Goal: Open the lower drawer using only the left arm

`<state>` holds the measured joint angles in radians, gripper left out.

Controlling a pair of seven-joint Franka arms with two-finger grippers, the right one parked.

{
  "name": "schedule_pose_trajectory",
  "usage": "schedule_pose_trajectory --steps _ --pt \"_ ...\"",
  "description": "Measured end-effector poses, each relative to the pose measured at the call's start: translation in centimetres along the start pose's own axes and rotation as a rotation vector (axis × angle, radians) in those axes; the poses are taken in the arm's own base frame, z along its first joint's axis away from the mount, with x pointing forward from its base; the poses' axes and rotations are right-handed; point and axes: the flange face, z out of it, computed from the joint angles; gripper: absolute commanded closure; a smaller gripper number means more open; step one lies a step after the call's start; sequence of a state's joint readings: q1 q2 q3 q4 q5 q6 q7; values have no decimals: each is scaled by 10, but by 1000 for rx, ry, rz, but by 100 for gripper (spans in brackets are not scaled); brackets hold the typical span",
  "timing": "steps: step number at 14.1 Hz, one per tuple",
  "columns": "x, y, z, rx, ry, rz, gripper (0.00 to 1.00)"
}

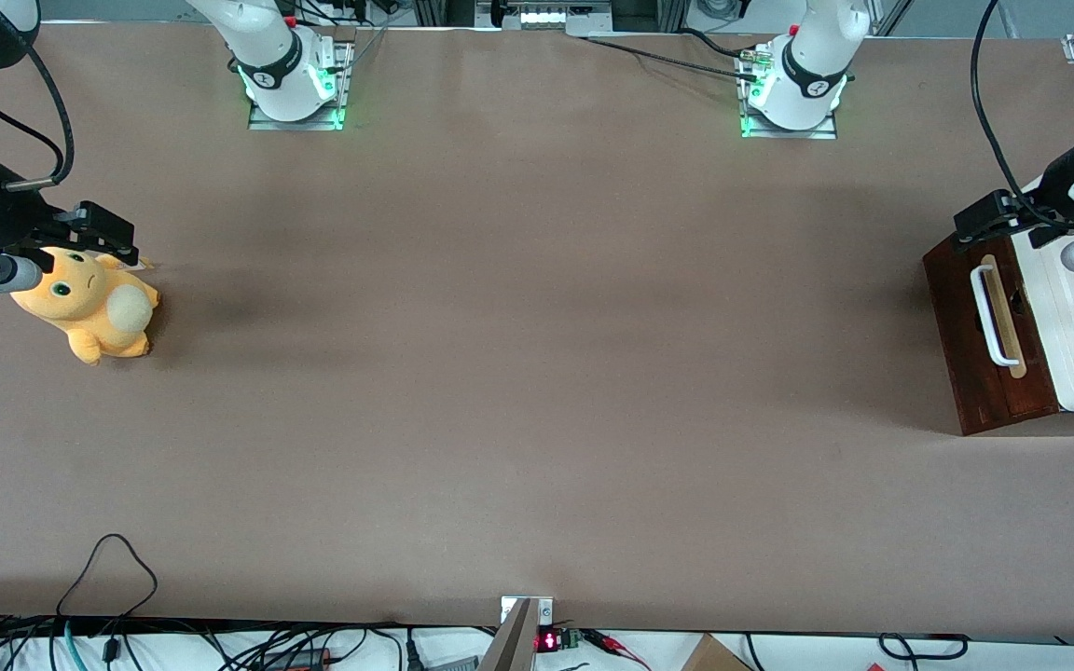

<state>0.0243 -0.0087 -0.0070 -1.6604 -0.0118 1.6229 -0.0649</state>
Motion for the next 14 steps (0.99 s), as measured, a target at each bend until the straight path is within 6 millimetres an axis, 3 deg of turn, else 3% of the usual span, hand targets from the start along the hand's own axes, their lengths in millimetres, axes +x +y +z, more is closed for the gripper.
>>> schedule_pose_trajectory --steps 14 --pt "1 3 5 2 -21 7 0"
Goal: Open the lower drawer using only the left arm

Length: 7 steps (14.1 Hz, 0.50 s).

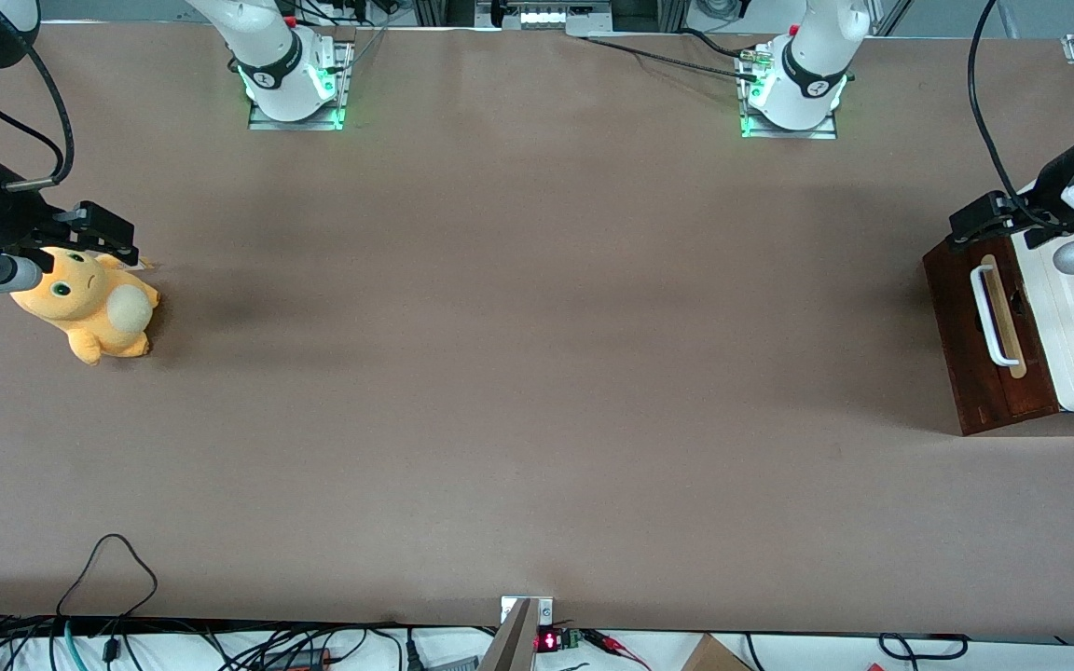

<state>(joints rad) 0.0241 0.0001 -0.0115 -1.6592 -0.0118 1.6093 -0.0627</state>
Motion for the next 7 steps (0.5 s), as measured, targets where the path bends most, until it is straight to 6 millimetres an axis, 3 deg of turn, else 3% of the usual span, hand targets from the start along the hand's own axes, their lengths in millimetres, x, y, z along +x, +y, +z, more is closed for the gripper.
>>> schedule_pose_trajectory --steps 4,7 --pt "-1 0 5 12 -25 9 0" --pt "-2 15 12 247 -34 69 0"
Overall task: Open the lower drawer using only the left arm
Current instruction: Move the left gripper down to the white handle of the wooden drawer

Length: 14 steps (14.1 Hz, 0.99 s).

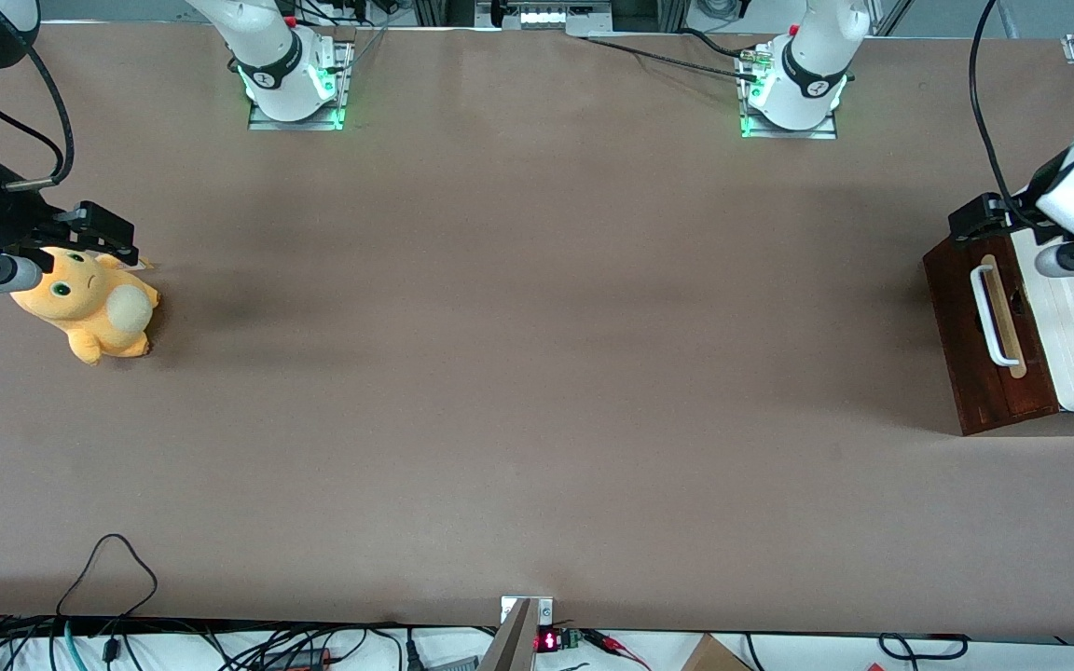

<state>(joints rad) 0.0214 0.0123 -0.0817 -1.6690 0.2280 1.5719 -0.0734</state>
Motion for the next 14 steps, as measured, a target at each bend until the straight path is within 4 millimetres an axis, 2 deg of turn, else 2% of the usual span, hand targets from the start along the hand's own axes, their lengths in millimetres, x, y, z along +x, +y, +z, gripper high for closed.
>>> schedule_pose_trajectory --steps 2,4,6,7,8,11,14 --pt "-2 33 8 179 -11 -8 0" --pt "-8 75 29 387 -15 -45 0" --pt "-15 115 68 594 15 -77 0" --pt "-19 126 94 673 24 -89 0" --pt "-22 131 121 737 25 -101 0" --pt "-25 131 199 904 28 -109 3" --pt "-28 132 257 1027 47 -54 3"
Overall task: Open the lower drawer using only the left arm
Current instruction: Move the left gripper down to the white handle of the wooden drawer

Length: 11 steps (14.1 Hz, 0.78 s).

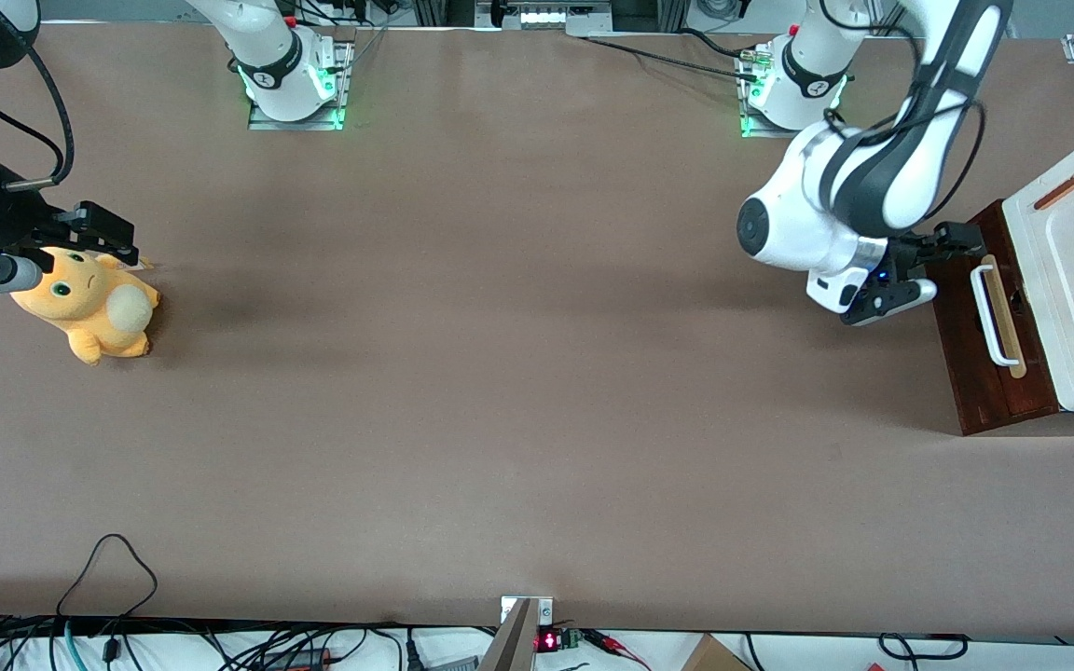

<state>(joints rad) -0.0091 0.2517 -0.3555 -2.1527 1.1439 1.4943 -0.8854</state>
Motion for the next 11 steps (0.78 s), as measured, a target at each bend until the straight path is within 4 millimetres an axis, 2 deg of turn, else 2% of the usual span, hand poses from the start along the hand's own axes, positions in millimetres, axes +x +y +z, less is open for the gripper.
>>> schedule_pose_trajectory --steps 3,6,10,11 --pt "-6 33 25 58 13 51 3" --pt "-4 56 53 112 26 75 9" --pt "7 58 114 134 5 78 8" --pt "8 56 122 129 -5 74 8"
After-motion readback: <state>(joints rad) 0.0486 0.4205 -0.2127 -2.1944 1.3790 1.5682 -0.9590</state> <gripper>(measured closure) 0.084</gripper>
